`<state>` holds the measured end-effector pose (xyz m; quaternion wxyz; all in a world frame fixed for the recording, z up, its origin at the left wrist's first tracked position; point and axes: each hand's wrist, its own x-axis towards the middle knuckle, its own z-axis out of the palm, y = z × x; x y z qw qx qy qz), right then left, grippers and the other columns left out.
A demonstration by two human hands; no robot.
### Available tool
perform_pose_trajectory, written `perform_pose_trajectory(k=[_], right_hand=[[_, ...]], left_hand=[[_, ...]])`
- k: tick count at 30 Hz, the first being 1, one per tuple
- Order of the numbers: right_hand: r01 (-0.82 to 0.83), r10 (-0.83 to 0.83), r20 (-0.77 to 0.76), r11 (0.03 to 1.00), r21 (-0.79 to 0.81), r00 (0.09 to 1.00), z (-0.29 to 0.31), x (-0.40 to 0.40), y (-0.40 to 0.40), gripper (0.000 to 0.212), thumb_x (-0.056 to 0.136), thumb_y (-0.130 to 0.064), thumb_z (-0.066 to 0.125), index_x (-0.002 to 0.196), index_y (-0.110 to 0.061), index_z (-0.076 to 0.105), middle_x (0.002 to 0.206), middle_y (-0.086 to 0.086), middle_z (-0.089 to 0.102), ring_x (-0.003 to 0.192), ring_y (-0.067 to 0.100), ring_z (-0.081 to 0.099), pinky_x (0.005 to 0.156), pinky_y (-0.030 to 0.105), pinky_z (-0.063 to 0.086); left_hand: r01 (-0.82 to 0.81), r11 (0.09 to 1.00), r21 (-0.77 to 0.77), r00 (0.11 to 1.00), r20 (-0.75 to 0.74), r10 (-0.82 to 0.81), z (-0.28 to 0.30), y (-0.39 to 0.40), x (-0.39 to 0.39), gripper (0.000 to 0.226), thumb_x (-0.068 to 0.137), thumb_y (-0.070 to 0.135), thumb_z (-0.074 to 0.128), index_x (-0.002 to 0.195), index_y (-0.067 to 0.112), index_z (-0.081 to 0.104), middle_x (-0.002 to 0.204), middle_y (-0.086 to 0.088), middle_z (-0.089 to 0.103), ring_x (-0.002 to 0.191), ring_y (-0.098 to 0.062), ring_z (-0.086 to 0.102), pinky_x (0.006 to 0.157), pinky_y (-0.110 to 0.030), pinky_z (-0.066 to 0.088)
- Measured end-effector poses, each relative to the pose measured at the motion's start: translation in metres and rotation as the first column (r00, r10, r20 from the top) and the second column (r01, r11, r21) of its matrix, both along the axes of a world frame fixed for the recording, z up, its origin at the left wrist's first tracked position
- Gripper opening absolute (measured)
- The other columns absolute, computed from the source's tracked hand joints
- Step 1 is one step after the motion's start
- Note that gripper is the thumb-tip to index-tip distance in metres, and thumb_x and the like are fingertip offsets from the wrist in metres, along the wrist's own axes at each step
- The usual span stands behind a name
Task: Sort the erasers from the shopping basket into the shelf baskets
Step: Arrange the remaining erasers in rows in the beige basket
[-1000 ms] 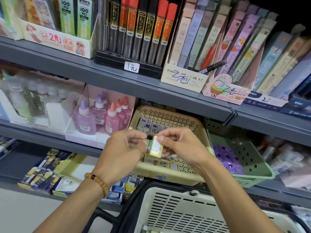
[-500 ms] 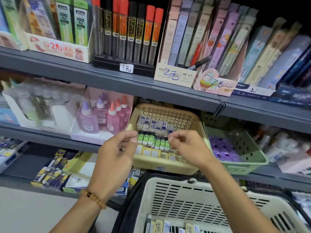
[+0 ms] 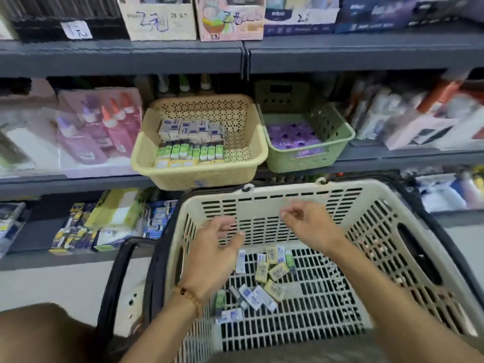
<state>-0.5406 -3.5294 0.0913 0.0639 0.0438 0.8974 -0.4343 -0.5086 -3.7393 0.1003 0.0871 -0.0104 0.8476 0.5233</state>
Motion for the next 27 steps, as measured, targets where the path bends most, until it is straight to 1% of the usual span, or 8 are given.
perform_pose_trajectory(k=[2, 5, 7, 9, 13, 16, 22, 27], right_hand=[[-0.105, 0.090, 0.113, 0.985, 0.137, 0.990, -0.027, -0.002, 0.015, 0.018, 0.094, -0.017, 0.060, 0.083, -0.007, 0.071, 0.080, 0.002, 0.069, 0.079, 0.019, 0.065, 0.075, 0.030, 0.051], [-0.314, 0.234, 0.293, 0.912, 0.266, 0.927, -0.061, -0.007, 0.024, 0.019, 0.092, -0.027, 0.062, 0.099, -0.013, 0.072, 0.097, 0.003, 0.072, 0.094, 0.021, 0.066, 0.083, 0.031, 0.052], [-0.435, 0.303, 0.403, 0.851, 0.293, 0.864, -0.083, -0.009, 0.024, 0.038, 0.091, -0.038, 0.063, 0.123, -0.018, 0.063, 0.126, 0.006, 0.062, 0.117, 0.024, 0.058, 0.097, 0.033, 0.047], [-0.524, 0.358, 0.459, 0.793, 0.310, 0.813, -0.103, -0.011, 0.024, 0.062, 0.087, -0.045, 0.065, 0.141, -0.021, 0.047, 0.143, 0.009, 0.046, 0.130, 0.027, 0.047, 0.103, 0.033, 0.039], [-0.667, 0.495, 0.449, 0.584, 0.462, 0.744, -0.131, -0.015, 0.024, 0.087, 0.077, -0.052, 0.069, 0.149, -0.024, 0.029, 0.144, 0.008, 0.035, 0.134, 0.028, 0.035, 0.109, 0.044, 0.035], [-0.697, 0.556, 0.426, 0.509, 0.505, 0.714, -0.144, -0.012, 0.024, 0.098, 0.072, -0.055, 0.075, 0.150, -0.031, 0.021, 0.140, 0.007, 0.029, 0.131, 0.028, 0.029, 0.107, 0.050, 0.032], [-0.695, 0.618, 0.341, 0.529, 0.486, 0.709, -0.153, -0.007, 0.034, 0.080, 0.082, -0.059, 0.063, 0.147, -0.033, 0.025, 0.148, 0.007, 0.021, 0.132, 0.030, 0.024, 0.104, 0.049, 0.041], [-0.707, 0.657, 0.301, 0.529, 0.470, 0.692, -0.152, -0.003, 0.044, 0.065, 0.090, -0.050, 0.058, 0.145, -0.032, 0.029, 0.148, 0.005, 0.026, 0.129, 0.026, 0.025, 0.105, 0.043, 0.041]], left_hand=[[0.021, 0.989, -0.149, 0.998, 0.063, -0.012, -0.021, 0.010, -0.008, 0.029, 0.091, 0.032, 0.063, 0.119, 0.031, 0.055, 0.126, 0.008, 0.052, 0.110, -0.005, 0.050, 0.094, -0.019, 0.038], [0.108, 0.930, -0.351, 0.979, 0.199, -0.038, -0.057, 0.024, -0.019, 0.052, 0.088, 0.035, 0.065, 0.134, 0.023, 0.045, 0.136, -0.005, 0.045, 0.124, -0.021, 0.046, 0.107, -0.032, 0.039], [0.209, 0.847, -0.488, 0.947, 0.316, -0.051, -0.083, 0.031, -0.020, 0.057, 0.087, 0.040, 0.062, 0.136, 0.024, 0.038, 0.139, -0.010, 0.037, 0.126, -0.030, 0.042, 0.106, -0.039, 0.040], [0.306, 0.722, -0.621, 0.924, 0.376, -0.069, -0.106, 0.035, -0.016, 0.057, 0.086, 0.044, 0.058, 0.134, 0.023, 0.036, 0.140, -0.011, 0.035, 0.127, -0.034, 0.035, 0.101, -0.043, 0.039], [0.313, 0.466, -0.828, 0.948, 0.300, -0.103, -0.139, 0.040, -0.011, 0.062, 0.084, 0.053, 0.047, 0.134, 0.021, 0.033, 0.140, -0.010, 0.038, 0.128, -0.037, 0.027, 0.100, -0.047, 0.036], [0.306, 0.375, -0.875, 0.952, 0.274, -0.138, -0.154, 0.045, -0.010, 0.068, 0.088, 0.060, 0.036, 0.144, 0.021, 0.026, 0.142, -0.008, 0.035, 0.132, -0.038, 0.024, 0.104, -0.054, 0.034], [0.279, 0.323, -0.904, 0.957, 0.235, -0.170, -0.164, 0.046, -0.008, 0.066, 0.092, 0.056, 0.039, 0.144, 0.019, 0.025, 0.142, -0.010, 0.033, 0.135, -0.037, 0.020, 0.106, -0.056, 0.035], [0.236, 0.400, -0.886, 0.971, 0.198, -0.133, -0.164, 0.053, -0.013, 0.056, 0.092, 0.050, 0.047, 0.139, 0.020, 0.037, 0.140, -0.011, 0.034, 0.133, -0.039, 0.018, 0.106, -0.051, 0.040]])
